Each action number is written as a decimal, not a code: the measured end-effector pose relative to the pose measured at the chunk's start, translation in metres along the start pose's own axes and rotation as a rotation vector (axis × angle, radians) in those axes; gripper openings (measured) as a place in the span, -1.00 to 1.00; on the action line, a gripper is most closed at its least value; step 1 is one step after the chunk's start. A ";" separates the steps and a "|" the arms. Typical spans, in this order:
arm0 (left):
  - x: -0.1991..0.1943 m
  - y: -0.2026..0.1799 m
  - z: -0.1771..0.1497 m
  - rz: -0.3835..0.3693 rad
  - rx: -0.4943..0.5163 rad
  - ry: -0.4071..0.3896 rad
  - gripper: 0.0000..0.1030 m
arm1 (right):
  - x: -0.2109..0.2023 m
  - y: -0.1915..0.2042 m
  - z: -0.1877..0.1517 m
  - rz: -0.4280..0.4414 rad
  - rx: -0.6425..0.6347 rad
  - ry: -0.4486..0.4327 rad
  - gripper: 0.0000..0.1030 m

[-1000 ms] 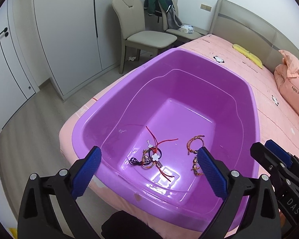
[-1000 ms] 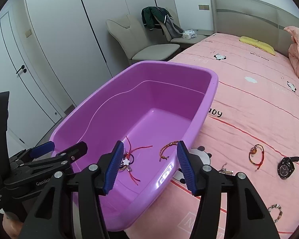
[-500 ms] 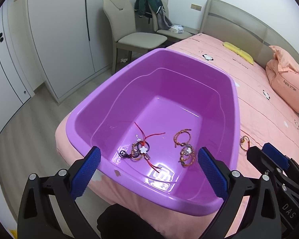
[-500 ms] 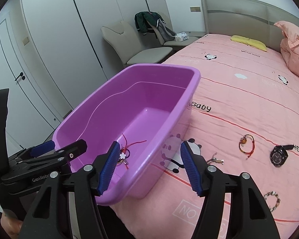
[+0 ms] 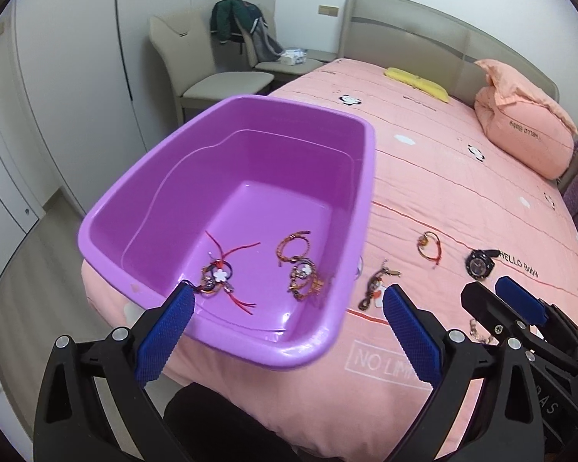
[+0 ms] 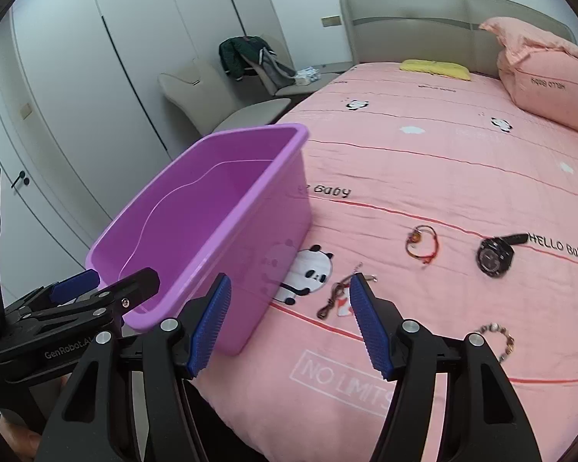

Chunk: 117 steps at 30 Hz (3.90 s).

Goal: Organize jewelry
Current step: 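Withdraw both open tools from the basin back over the bedspread, then lower left tool to brown cord keychain while right tool reaches beaded charm bracelet, then close left tool on brown cord keychain while right tool grips beaded charm bracelet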

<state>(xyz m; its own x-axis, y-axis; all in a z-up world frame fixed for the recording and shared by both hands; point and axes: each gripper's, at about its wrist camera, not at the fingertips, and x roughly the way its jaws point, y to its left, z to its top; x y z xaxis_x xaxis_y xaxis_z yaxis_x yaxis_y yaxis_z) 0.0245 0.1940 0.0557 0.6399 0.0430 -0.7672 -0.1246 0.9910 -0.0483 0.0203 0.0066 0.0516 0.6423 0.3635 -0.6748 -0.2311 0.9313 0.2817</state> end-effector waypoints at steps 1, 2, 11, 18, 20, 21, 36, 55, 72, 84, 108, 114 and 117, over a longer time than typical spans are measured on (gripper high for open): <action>0.000 -0.005 -0.001 -0.006 0.008 0.002 0.87 | -0.004 -0.004 -0.002 -0.006 0.006 -0.003 0.19; 0.000 -0.011 -0.003 -0.014 0.018 0.004 0.87 | -0.008 -0.009 -0.005 -0.013 0.011 -0.008 0.19; 0.002 -0.056 -0.020 -0.079 0.084 0.031 0.87 | -0.047 -0.055 -0.029 -0.106 0.057 -0.043 0.19; 0.021 -0.089 -0.034 -0.110 0.133 0.059 0.87 | -0.050 -0.100 -0.054 -0.177 0.128 -0.022 0.19; 0.030 -0.096 -0.037 -0.112 0.139 0.071 0.87 | -0.048 -0.113 -0.062 -0.200 0.150 -0.017 0.19; 0.036 -0.099 -0.039 -0.113 0.141 0.081 0.87 | -0.047 -0.119 -0.065 -0.209 0.159 -0.015 0.19; 0.119 -0.128 -0.046 -0.099 0.157 0.143 0.87 | 0.004 -0.194 -0.088 -0.333 0.271 0.059 0.19; 0.209 -0.132 -0.049 -0.047 0.155 0.197 0.87 | 0.065 -0.253 -0.106 -0.459 0.336 0.150 0.19; 0.241 -0.126 -0.049 -0.035 0.143 0.206 0.87 | 0.076 -0.253 -0.109 -0.507 0.300 0.150 0.06; 0.251 -0.126 -0.048 -0.030 0.153 0.189 0.87 | 0.082 -0.248 -0.112 -0.536 0.269 0.151 -0.04; 0.238 -0.138 -0.049 -0.142 0.217 0.160 -0.88 | 0.081 -0.236 -0.111 -0.518 0.223 0.145 -0.79; 0.224 -0.132 -0.054 -0.173 0.195 0.202 -0.89 | 0.074 -0.235 -0.113 -0.488 0.242 0.128 -0.79; 0.217 -0.135 -0.060 -0.190 0.201 0.219 -0.89 | 0.069 -0.234 -0.114 -0.466 0.254 0.124 -0.79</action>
<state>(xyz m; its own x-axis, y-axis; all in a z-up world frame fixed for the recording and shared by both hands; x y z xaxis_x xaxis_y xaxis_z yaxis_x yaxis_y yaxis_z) 0.1347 0.0624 -0.1426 0.4571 -0.1511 -0.8765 0.1469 0.9848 -0.0931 0.0355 -0.1832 -0.1381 0.5402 -0.0719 -0.8385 0.2514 0.9646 0.0792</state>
